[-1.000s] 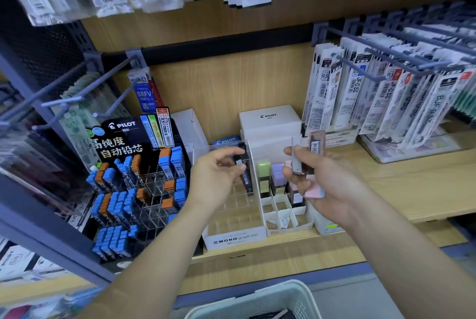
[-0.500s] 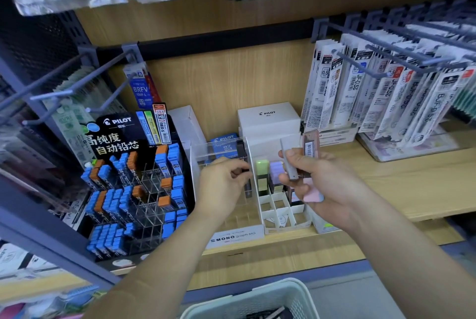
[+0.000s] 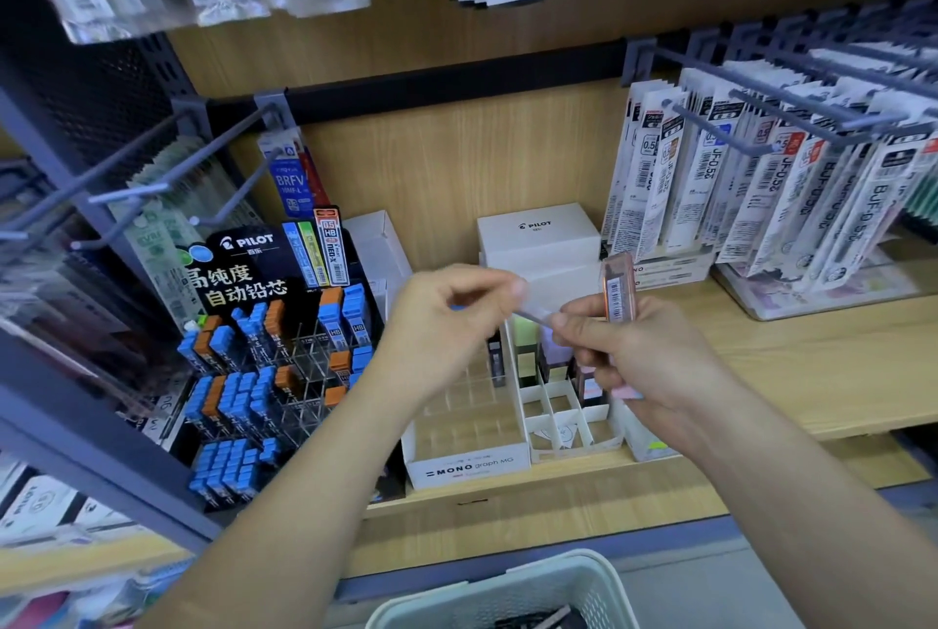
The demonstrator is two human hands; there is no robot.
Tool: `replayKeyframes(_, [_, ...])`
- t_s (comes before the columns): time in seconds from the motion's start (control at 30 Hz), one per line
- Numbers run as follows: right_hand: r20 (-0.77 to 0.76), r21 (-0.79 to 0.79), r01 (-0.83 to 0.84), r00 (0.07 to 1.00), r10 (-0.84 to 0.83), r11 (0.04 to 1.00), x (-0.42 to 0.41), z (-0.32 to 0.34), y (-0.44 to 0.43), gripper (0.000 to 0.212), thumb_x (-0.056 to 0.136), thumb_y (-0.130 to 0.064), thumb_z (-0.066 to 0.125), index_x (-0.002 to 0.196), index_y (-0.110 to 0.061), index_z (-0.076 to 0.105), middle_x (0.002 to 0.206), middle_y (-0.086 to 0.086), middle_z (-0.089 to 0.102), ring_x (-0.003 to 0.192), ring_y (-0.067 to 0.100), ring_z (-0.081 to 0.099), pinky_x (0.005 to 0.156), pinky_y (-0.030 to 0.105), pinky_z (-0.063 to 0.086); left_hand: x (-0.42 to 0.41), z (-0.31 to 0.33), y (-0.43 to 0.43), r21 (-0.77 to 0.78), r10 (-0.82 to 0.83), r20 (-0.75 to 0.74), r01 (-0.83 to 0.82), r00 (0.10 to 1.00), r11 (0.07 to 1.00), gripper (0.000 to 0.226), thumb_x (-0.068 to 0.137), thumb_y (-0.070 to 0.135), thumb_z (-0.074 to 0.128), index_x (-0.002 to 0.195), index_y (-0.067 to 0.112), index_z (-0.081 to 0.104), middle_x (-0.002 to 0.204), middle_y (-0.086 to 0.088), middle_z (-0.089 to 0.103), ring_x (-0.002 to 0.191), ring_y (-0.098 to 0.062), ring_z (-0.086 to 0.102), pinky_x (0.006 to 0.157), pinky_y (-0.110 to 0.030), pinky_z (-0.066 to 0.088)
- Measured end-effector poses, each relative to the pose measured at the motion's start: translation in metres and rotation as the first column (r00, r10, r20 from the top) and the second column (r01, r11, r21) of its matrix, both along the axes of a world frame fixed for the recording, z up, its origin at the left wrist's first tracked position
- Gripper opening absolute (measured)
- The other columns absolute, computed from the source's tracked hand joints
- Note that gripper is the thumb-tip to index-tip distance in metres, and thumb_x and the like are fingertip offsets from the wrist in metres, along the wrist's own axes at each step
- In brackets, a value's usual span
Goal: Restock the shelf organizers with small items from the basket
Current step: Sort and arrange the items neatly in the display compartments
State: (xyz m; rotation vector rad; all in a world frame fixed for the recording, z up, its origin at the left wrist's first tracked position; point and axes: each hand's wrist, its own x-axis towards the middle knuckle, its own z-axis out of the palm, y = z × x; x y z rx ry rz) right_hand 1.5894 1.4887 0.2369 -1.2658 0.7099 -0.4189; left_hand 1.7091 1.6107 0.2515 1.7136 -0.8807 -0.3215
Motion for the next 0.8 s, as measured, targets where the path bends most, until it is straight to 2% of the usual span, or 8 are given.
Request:
replayKeyframes(0.07, [0.003, -0.038, 0.006, 1.0, -0.006, 0.999, 0.0, 0.002, 0.003, 0.016, 0.079, -0.011, 0.077, 0.087, -0.001, 0.067, 0.065, 0.009, 0.061, 0.046, 0.009, 0.045, 0.035, 0.016, 0.028, -0.004, -0.002, 0.005, 0.147, -0.107, 0.202, 0.078, 0.974, 0.986, 0.029, 0.069, 0.038, 0.076, 0.094, 0.025, 0.075, 0.095, 0.01, 0.065, 0.079, -0.003, 0.06, 0.074, -0.015, 0.049])
replayKeyframes(0.13, [0.002, -0.061, 0.017, 1.0, -0.017, 0.998, 0.0, 0.004, 0.006, 0.016, 0.081, -0.015, 0.076, 0.081, -0.003, 0.066, 0.062, 0.008, 0.06, 0.043, 0.008, 0.043, 0.034, 0.015, 0.029, -0.004, -0.009, 0.007, 0.213, -0.13, 0.365, 0.053, 0.922, 0.976, 0.038, 0.064, 0.041, 0.079, 0.098, 0.024, 0.075, 0.093, 0.01, 0.063, 0.079, -0.003, 0.057, 0.07, -0.013, 0.045])
replayKeyframes(0.27, [0.011, -0.082, -0.014, 1.0, 0.015, 0.997, 0.001, 0.006, 0.015, 0.028, 0.077, -0.027, 0.078, 0.076, -0.004, 0.063, 0.057, 0.006, 0.055, 0.041, 0.008, 0.04, 0.035, 0.015, 0.029, -0.01, -0.014, 0.008, 0.208, -0.1, 0.445, 0.006, 0.89, 0.978, 0.023, 0.068, 0.031, 0.084, 0.083, 0.018, 0.073, 0.067, 0.013, 0.058, 0.063, 0.0, 0.052, 0.062, -0.02, 0.046])
replayKeyframes(0.37, [0.025, -0.009, -0.052, 0.998, 0.053, 0.999, 0.001, 0.01, 0.019, 0.036, 0.068, -0.041, 0.074, 0.069, -0.007, 0.062, 0.06, 0.007, 0.056, 0.042, 0.008, 0.039, 0.033, 0.015, 0.025, -0.013, -0.014, 0.009, 0.228, -0.066, 0.306, -0.006, 0.95, 0.974, 0.014, 0.072, 0.026, 0.081, 0.082, 0.022, 0.072, 0.067, 0.01, 0.065, 0.064, -0.001, 0.059, 0.068, -0.025, 0.054])
replayKeyframes(0.53, [0.065, 0.164, -0.124, 0.991, 0.115, 0.979, 0.0, 0.011, 0.017, 0.016, 0.084, -0.017, 0.071, 0.09, -0.005, 0.062, 0.071, 0.006, 0.057, 0.047, 0.007, 0.043, 0.033, 0.014, 0.026, -0.015, -0.005, 0.01, 0.11, -0.041, -0.014, 0.042, 0.999, 0.993, 0.036, 0.076, 0.01, 0.078, 0.098, 0.034, 0.062, 0.074, -0.009, 0.067, 0.062, -0.012, 0.063, 0.065, -0.023, 0.054])
replayKeyframes(0.63, [0.06, 0.235, -0.136, 0.99, 0.125, 0.963, 0.003, 0.009, 0.018, 0.017, 0.088, -0.019, 0.068, 0.095, -0.005, 0.061, 0.075, 0.008, 0.056, 0.053, 0.011, 0.044, 0.037, 0.018, 0.028, -0.015, -0.001, 0.01, 0.035, -0.079, -0.113, 0.083, 0.99, 0.996, 0.04, 0.078, 0.005, 0.076, 0.105, 0.032, 0.063, 0.075, -0.018, 0.065, 0.06, -0.017, 0.062, 0.071, -0.036, 0.056])
replayKeyframes(0.7, [0.093, 0.319, -0.153, 0.987, 0.129, 0.935, 0.005, 0.01, 0.017, 0.017, 0.089, -0.019, 0.06, 0.099, -0.004, 0.062, 0.076, 0.009, 0.058, 0.054, 0.013, 0.044, 0.04, 0.02, 0.031, -0.012, -0.001, 0.01, 0.0, -0.065, -0.139, 0.066, 0.988, 0.998, 0.037, 0.078, 0.005, 0.075, 0.106, 0.027, 0.063, 0.073, -0.015, 0.067, 0.06, -0.018, 0.063, 0.074, -0.043, 0.056])
replayKeyframes(0.8, [0.153, 0.392, -0.148, 0.984, 0.094, 0.908, 0.005, 0.012, 0.015, 0.028, 0.091, -0.01, 0.052, 0.115, 0.003, 0.059, 0.088, 0.014, 0.061, 0.057, 0.014, 0.046, 0.043, 0.022, 0.036, -0.006, 0.003, 0.012, -0.061, -0.005, -0.184, -0.006, 0.983, 0.998, 0.034, 0.079, 0.006, 0.074, 0.107, 0.021, 0.063, 0.067, -0.005, 0.07, 0.06, -0.016, 0.064, 0.071, -0.034, 0.058])
